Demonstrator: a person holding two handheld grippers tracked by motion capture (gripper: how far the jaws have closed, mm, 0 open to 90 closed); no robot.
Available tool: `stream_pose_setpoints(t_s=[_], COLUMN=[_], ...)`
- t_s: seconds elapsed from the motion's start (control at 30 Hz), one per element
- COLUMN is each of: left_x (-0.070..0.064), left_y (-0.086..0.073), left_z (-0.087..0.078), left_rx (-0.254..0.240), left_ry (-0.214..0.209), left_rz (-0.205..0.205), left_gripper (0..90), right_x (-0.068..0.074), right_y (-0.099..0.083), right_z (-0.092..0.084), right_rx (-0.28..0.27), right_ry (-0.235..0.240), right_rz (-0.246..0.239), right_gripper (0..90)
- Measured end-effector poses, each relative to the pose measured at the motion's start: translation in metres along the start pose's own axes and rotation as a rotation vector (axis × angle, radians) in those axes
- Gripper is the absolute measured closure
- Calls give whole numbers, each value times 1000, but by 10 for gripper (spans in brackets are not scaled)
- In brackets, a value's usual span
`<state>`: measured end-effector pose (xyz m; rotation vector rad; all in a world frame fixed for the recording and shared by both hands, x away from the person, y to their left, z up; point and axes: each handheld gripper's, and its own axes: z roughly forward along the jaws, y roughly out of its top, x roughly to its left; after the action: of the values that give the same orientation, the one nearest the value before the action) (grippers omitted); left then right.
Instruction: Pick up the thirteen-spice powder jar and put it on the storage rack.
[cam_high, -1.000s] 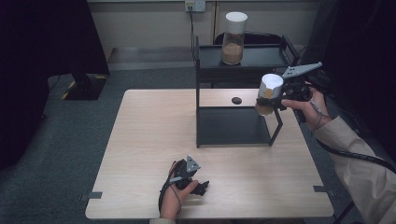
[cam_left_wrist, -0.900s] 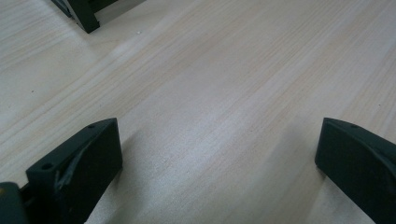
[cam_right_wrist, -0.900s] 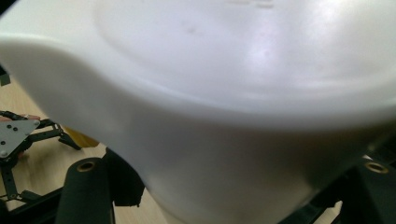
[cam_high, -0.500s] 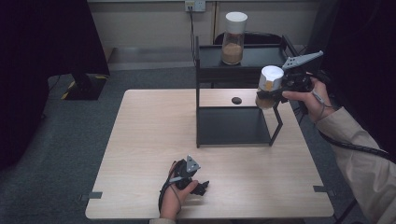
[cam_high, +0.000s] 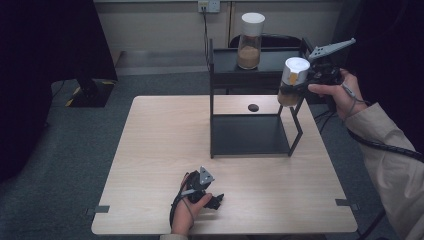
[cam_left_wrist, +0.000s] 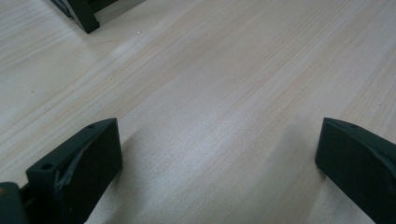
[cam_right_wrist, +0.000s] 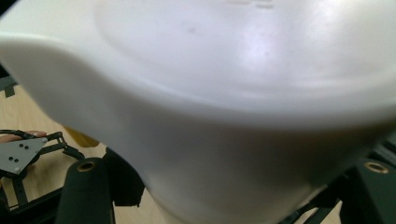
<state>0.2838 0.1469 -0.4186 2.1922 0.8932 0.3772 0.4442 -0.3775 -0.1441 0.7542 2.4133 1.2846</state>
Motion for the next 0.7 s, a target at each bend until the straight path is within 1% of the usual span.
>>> stream_pose_setpoints(t_s=[0.17, 0.37, 0.7], left_x=[0, 0, 0], left_y=[0, 0, 0], left_z=[0, 0, 0], left_rx=[0, 0, 0], left_ry=[0, -1, -1], left_rz=[0, 1, 0], left_gripper=[0, 0, 0], right_x=[-1, 1, -1], right_y=[8, 22, 37], right_z=[-5, -7, -9], right_rx=[-2, 10, 10], right_ry=[1, -4, 5], right_rz=[0, -20, -10], right_gripper=[306, 306, 306])
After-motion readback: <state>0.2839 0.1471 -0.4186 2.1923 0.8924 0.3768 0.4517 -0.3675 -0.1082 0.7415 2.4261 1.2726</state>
